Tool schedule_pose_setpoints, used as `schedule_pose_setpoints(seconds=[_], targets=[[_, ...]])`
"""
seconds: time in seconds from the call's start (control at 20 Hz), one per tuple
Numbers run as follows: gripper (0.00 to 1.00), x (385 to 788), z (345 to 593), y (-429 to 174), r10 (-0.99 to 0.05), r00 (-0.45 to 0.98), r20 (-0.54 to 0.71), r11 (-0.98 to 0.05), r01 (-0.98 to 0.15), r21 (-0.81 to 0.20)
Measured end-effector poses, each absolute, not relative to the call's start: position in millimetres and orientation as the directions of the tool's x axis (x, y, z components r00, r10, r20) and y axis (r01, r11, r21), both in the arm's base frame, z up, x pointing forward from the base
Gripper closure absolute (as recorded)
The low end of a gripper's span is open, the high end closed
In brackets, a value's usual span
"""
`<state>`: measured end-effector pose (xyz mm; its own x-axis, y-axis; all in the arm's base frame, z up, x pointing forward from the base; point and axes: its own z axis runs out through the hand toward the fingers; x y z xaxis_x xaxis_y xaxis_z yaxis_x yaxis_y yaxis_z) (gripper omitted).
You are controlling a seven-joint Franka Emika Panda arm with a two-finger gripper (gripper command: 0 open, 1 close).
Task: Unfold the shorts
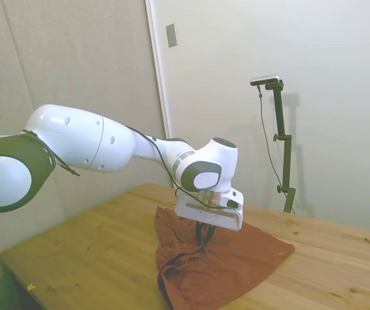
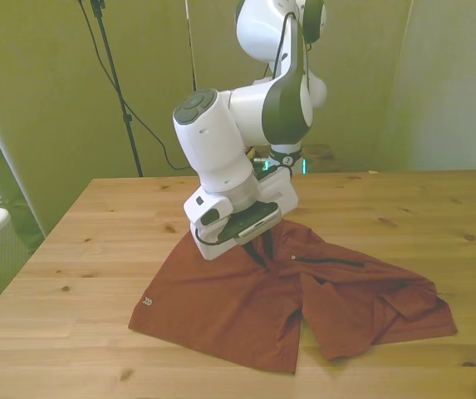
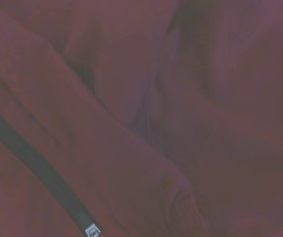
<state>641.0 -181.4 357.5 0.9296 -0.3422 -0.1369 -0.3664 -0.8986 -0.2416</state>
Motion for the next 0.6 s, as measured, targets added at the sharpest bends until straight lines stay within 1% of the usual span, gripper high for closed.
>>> schedule_pose_setpoints(seconds=[0.15,0.3,0.45,0.6], targets=[[1.0,640,361,-183,-0.348,0.928,-0.134,-0.899,-0.371,-0.233],[1.0,634,373,-185,-0.356,0.927,-0.121,-0.899,-0.375,-0.226],[1.0,620,393,-182,-0.362,0.926,-0.102,-0.9,-0.376,-0.222],[1.0,605,417,-162,-0.347,0.936,-0.061,-0.914,-0.352,-0.202]])
